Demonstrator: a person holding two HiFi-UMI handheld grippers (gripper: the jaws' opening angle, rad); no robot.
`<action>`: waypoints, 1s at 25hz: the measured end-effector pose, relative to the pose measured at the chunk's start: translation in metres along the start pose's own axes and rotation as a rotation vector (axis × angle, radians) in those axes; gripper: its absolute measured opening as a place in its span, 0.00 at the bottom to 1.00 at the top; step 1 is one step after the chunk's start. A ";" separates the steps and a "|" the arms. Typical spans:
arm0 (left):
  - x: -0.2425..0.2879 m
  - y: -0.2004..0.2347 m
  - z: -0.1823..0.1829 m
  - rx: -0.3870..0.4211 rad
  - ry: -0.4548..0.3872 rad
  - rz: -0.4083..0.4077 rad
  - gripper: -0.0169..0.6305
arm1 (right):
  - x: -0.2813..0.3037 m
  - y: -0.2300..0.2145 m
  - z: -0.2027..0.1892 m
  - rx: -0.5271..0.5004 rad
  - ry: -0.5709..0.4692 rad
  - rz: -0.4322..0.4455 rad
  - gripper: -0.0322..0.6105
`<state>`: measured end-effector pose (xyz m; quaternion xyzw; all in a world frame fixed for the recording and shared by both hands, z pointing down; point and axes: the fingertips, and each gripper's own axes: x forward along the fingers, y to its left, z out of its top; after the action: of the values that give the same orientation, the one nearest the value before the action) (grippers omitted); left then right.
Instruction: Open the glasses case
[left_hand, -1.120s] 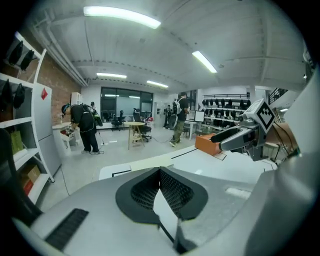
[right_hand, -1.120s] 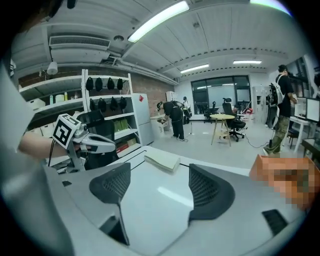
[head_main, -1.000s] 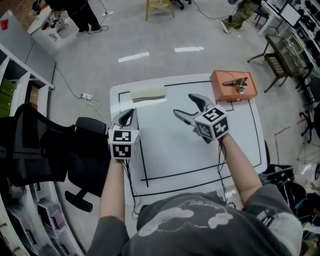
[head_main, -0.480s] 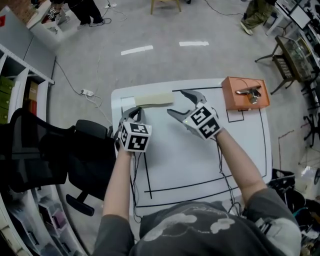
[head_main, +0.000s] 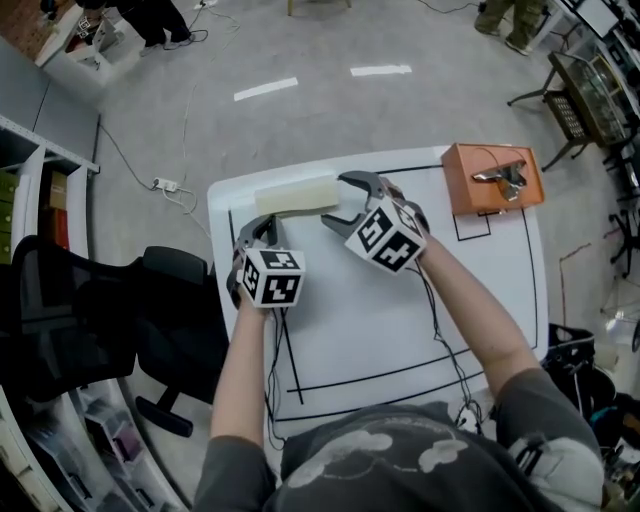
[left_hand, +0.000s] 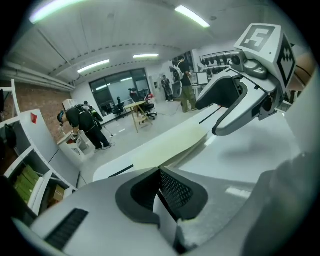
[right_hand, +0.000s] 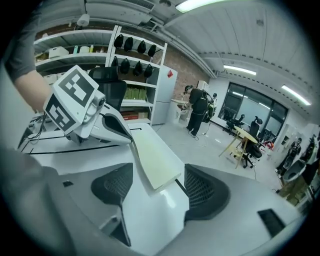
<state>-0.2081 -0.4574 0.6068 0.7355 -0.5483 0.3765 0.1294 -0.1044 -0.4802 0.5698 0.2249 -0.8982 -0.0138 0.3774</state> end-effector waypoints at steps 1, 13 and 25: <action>0.001 0.000 0.002 0.003 -0.001 0.002 0.03 | 0.001 -0.001 -0.001 -0.005 0.005 0.003 0.55; 0.005 -0.002 0.001 0.018 0.017 0.017 0.03 | 0.027 0.002 0.000 -0.166 0.041 0.024 0.52; 0.007 -0.003 0.001 0.020 0.020 0.006 0.03 | 0.040 0.000 0.000 -0.207 0.105 0.074 0.43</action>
<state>-0.2044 -0.4620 0.6114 0.7313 -0.5454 0.3895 0.1266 -0.1288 -0.4971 0.5970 0.1518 -0.8787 -0.0809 0.4453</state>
